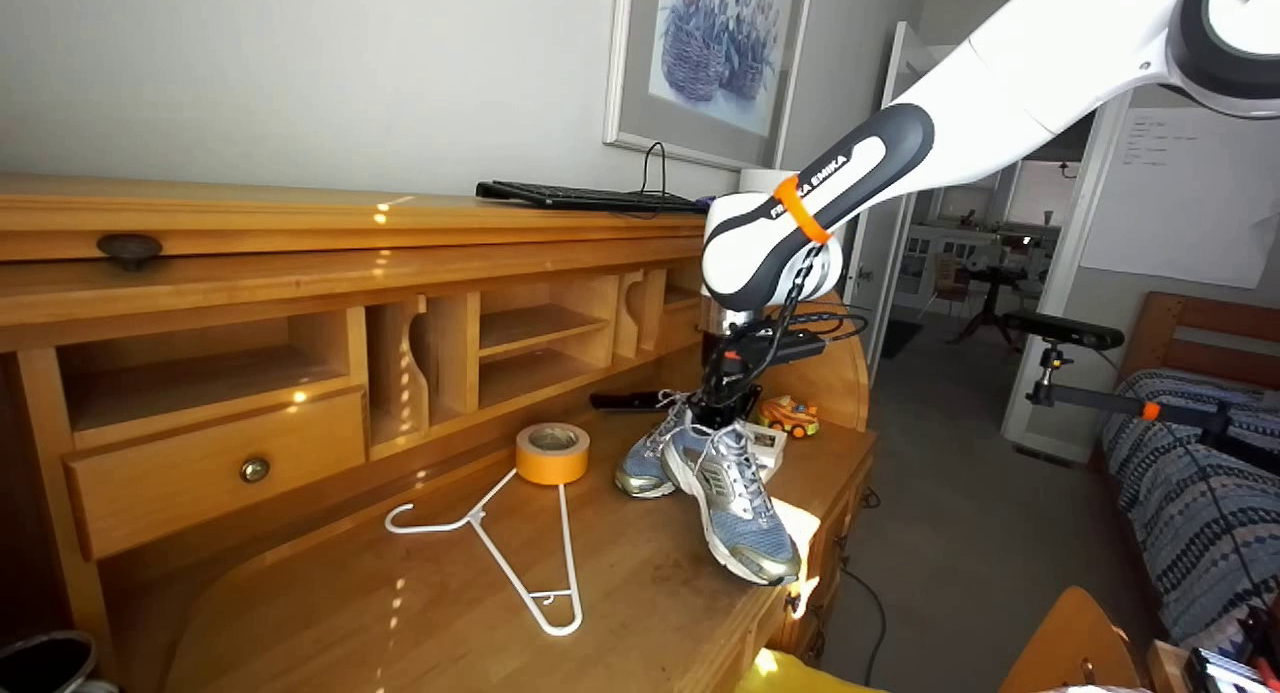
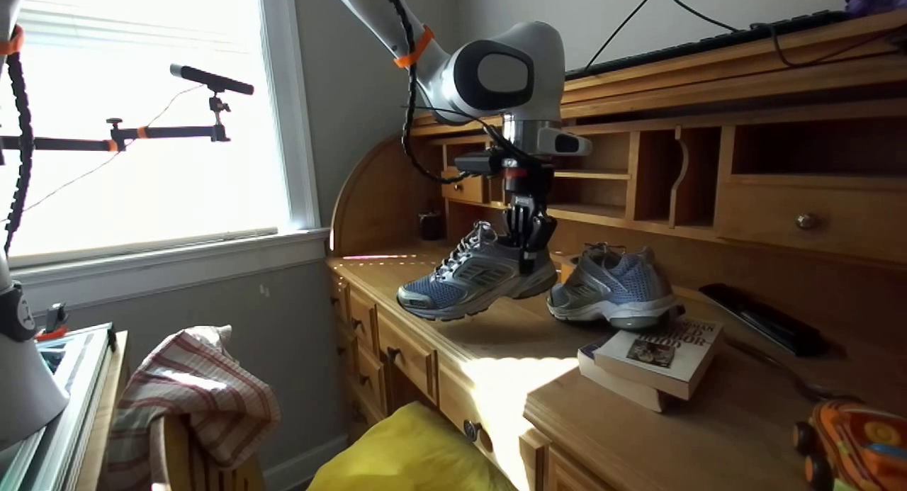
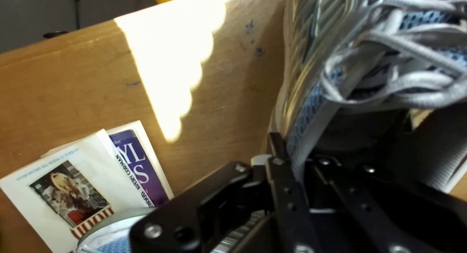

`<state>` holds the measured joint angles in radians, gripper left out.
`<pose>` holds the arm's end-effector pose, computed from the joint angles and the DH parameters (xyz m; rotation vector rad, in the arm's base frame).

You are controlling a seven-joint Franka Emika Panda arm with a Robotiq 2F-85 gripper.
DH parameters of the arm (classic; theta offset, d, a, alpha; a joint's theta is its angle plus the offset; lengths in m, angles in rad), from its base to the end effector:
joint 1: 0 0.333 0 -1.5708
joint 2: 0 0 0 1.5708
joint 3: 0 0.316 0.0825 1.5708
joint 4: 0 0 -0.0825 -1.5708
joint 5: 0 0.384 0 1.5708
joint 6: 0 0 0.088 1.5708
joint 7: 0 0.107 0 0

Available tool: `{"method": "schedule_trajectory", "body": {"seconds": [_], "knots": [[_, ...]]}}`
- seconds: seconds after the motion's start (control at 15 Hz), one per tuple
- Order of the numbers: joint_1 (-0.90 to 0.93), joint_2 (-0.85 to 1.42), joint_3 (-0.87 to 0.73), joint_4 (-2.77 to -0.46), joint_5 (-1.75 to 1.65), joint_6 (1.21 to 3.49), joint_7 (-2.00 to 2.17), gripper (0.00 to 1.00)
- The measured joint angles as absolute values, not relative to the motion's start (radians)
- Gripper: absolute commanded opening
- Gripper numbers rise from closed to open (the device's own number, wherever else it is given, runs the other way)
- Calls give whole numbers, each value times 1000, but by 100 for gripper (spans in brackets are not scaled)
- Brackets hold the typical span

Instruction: Move the pair of shoes sightly to the left then move the shoe on the left to the right side

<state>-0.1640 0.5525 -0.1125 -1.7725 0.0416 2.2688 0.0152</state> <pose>0.6315 -0.1721 0.2461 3.0832 -0.4726 -0.0866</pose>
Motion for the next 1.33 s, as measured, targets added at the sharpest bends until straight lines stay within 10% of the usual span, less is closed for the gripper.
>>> {"method": "schedule_trajectory", "body": {"seconds": [1.07, 1.13, 1.33], "knots": [[-79, 665, -71, -1640, 5, 2278, -9, 2], [-74, 671, -71, -1638, 2, 2278, -9, 27], [-63, 686, -71, -1634, -13, 2278, -9, 49]]}}
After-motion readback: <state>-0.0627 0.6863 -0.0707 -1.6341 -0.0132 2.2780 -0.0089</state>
